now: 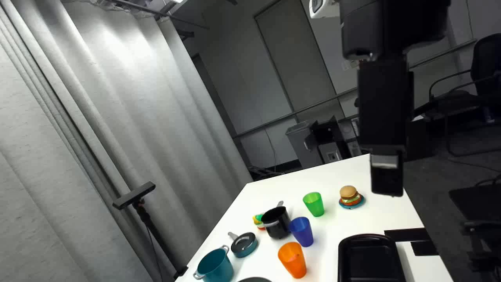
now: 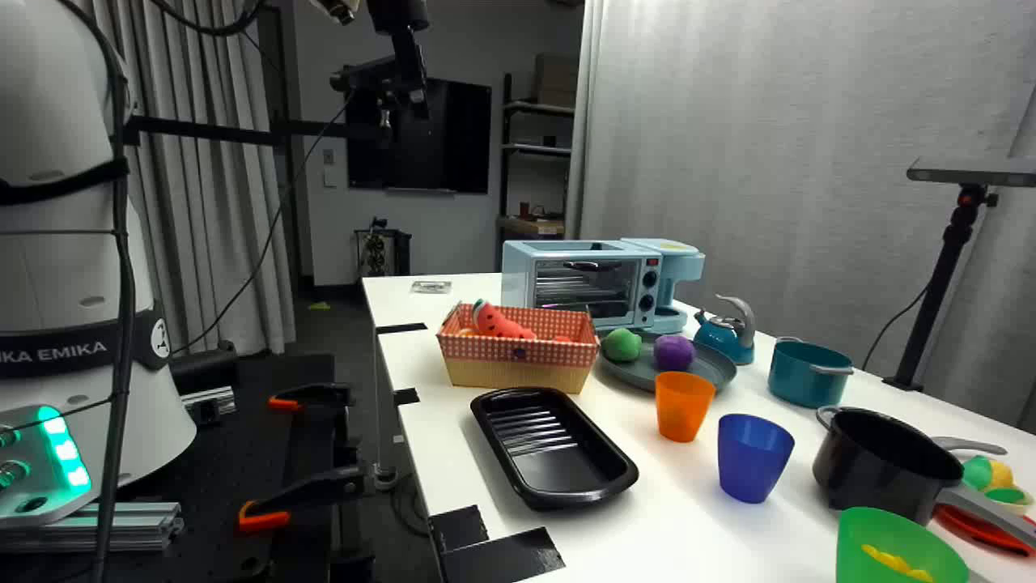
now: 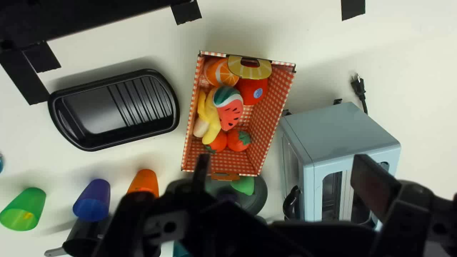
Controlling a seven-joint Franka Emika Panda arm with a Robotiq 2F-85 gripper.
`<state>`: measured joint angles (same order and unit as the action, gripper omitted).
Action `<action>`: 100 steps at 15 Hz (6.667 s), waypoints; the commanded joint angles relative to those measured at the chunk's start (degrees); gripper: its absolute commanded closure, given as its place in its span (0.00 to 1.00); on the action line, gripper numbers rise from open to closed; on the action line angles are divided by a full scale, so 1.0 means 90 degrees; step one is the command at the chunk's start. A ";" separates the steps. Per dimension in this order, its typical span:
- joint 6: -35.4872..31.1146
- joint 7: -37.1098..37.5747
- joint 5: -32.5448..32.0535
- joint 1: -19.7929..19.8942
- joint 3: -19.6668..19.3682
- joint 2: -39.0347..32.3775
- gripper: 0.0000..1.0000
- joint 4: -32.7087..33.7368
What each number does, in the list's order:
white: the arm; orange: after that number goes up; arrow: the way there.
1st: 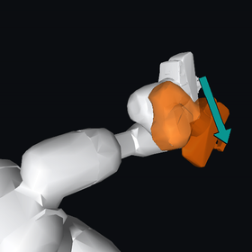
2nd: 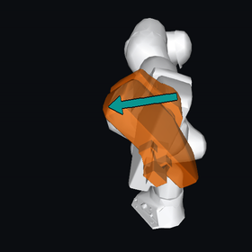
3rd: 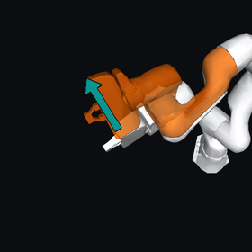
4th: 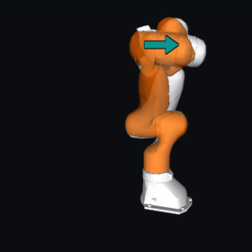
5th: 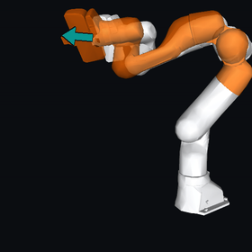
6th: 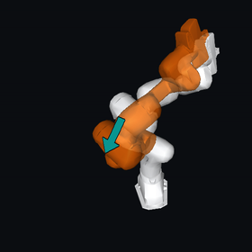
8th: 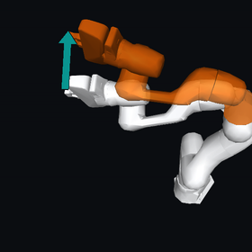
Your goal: Put the watermelon plushy in the box on the tray
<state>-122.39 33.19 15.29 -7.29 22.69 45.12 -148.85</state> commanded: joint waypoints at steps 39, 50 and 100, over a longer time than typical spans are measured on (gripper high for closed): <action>-0.0049 -0.0481 -0.0010 -0.0182 -0.0257 -0.0918 0.00 -0.0262; -0.0425 -0.1934 -0.0345 -0.0484 -0.0361 -0.2046 0.00 -0.0392; -0.2831 -0.1937 -0.2976 -0.0577 -0.1147 -0.6215 0.00 0.1196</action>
<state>-146.34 14.81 -9.66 -10.85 14.14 -7.60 -140.07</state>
